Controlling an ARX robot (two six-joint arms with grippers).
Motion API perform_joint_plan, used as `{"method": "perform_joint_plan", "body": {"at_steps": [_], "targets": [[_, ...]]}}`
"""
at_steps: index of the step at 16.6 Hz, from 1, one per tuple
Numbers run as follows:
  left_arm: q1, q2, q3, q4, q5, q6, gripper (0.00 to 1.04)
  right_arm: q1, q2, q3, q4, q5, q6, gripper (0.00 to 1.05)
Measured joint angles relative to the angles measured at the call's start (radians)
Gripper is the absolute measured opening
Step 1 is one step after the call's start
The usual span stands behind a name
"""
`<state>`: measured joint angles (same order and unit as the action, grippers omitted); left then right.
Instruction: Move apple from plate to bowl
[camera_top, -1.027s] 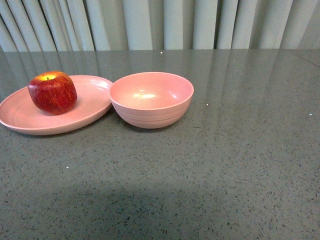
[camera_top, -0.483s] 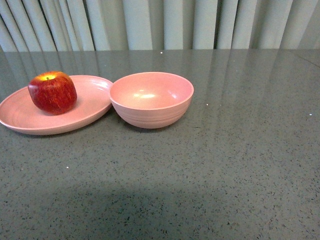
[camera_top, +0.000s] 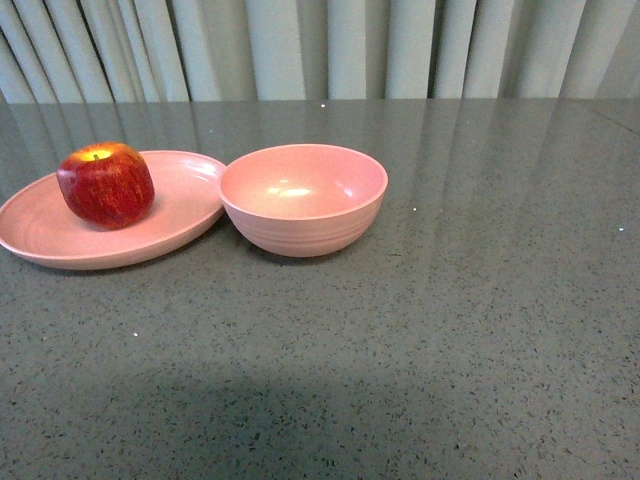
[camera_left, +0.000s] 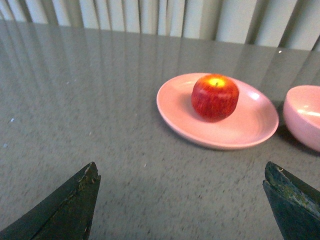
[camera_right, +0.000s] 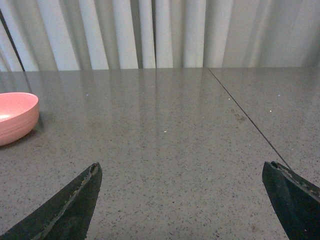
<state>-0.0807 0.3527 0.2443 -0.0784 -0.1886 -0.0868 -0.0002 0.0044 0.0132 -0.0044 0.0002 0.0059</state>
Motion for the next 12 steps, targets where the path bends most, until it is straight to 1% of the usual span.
{"method": "perform_joint_plan", "body": {"at_steps": [2, 3, 4, 5, 7, 11, 12], "targets": [[0.025, 0.135, 0.042, 0.103, 0.060, 0.016, 0.98, 0.000, 0.000, 0.000, 0.000, 0.000, 0.000, 0.98], [0.029, 0.337, 0.147, 0.244, 0.101, 0.051, 0.98, 0.000, 0.000, 0.000, 0.000, 0.000, 0.000, 0.98], [0.029, 0.462, 0.238, 0.297, 0.138, 0.064, 0.98, 0.000, 0.000, 0.000, 0.000, 0.000, 0.000, 0.98], [0.029, 0.565, 0.312, 0.306, 0.164, 0.068, 0.98, 0.000, 0.000, 0.000, 0.000, 0.000, 0.000, 0.98], [0.014, 0.761, 0.447, 0.266, 0.210, 0.059, 0.98, 0.000, 0.000, 0.000, 0.000, 0.000, 0.000, 0.98], [-0.027, 1.067, 0.681, 0.176, 0.202, 0.065, 0.98, 0.000, 0.000, 0.000, 0.000, 0.000, 0.000, 0.98], [-0.032, 1.126, 0.724, 0.152, 0.182, 0.072, 0.98, 0.000, 0.000, 0.000, 0.000, 0.000, 0.000, 0.98]]}}
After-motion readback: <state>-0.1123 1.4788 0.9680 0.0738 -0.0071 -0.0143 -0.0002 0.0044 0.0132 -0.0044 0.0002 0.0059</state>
